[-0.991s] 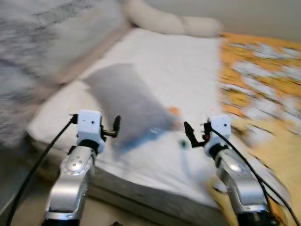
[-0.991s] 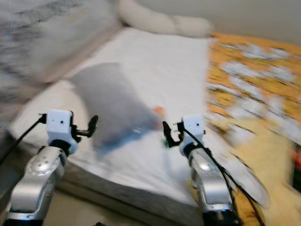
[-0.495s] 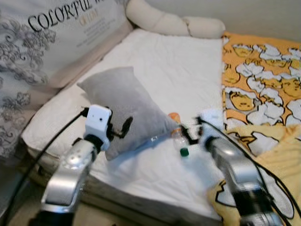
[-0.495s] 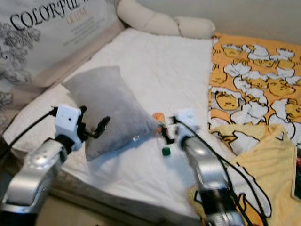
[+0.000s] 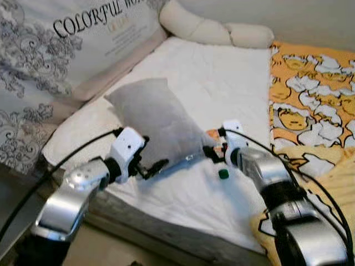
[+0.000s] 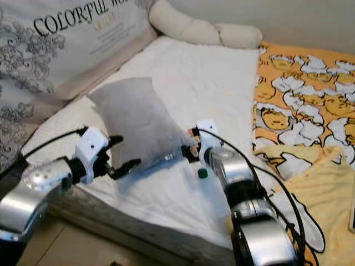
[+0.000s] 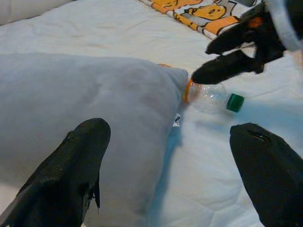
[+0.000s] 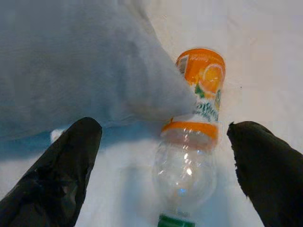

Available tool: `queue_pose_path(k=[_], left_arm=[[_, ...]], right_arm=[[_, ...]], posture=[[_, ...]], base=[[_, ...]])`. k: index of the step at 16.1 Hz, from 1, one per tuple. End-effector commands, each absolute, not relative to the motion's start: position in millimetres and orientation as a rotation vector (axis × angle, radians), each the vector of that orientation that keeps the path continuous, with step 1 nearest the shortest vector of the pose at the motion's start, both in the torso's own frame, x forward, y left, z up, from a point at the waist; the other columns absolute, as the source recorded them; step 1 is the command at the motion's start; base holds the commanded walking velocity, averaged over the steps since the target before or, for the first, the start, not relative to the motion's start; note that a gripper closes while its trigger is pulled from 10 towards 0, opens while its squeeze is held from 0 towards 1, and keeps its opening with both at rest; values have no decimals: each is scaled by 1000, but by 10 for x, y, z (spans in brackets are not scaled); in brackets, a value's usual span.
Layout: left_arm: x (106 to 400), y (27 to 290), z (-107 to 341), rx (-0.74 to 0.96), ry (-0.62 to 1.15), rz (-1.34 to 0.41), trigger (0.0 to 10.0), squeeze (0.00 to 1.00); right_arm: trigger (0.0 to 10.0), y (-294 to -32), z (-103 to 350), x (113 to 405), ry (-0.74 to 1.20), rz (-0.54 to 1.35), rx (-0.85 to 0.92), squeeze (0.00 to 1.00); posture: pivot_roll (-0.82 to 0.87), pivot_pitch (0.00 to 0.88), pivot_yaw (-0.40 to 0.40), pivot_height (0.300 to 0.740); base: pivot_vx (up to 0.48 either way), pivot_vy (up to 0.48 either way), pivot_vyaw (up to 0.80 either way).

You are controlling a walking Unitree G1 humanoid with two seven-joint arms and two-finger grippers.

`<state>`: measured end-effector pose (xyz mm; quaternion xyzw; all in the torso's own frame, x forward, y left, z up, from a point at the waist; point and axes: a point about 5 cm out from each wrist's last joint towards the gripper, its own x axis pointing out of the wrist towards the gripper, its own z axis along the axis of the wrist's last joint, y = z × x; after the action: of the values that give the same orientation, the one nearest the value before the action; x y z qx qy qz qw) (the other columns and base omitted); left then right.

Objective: Clean up the room

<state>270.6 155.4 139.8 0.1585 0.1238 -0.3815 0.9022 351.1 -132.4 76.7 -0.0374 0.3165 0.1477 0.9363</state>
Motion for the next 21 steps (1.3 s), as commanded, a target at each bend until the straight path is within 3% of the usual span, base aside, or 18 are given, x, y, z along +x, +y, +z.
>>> queue_pose_path(k=[1,7,9,10,11,21], left_arm=[[2701,1516,1457,342,254,-828,10000,0],[2574,1438,1461,335,300,-930,10000,0],[2555,1417,1451,325,309,-931,10000,0],[2542,1406,1443,324,314,-933,10000,0],[2535,1396,1443,320,315,-934,10000,0],[2546,1399,1442,315,331,-926,10000,0]], right_arm=[[10000,-1376,802,3584,633,257,-101,0],[10000,-1430,568,3517,753,199,-210,0],[10000,-1453,458,3449,780,143,-105,0],[5529,-1447,415,3421,789,134,-89,0],[0,-1416,400,3412,785,143,-71,0],[0,-1425,372,3395,797,122,-13,0]], posture=[[12,7,13,740],[31,55,24,740],[41,65,25,740],[41,68,27,740],[41,70,27,740],[39,59,33,740]], base=[[0,0,0],[0,0,0],[0,0,0],[0,0,0],[0,0,0],[0,0,0]])
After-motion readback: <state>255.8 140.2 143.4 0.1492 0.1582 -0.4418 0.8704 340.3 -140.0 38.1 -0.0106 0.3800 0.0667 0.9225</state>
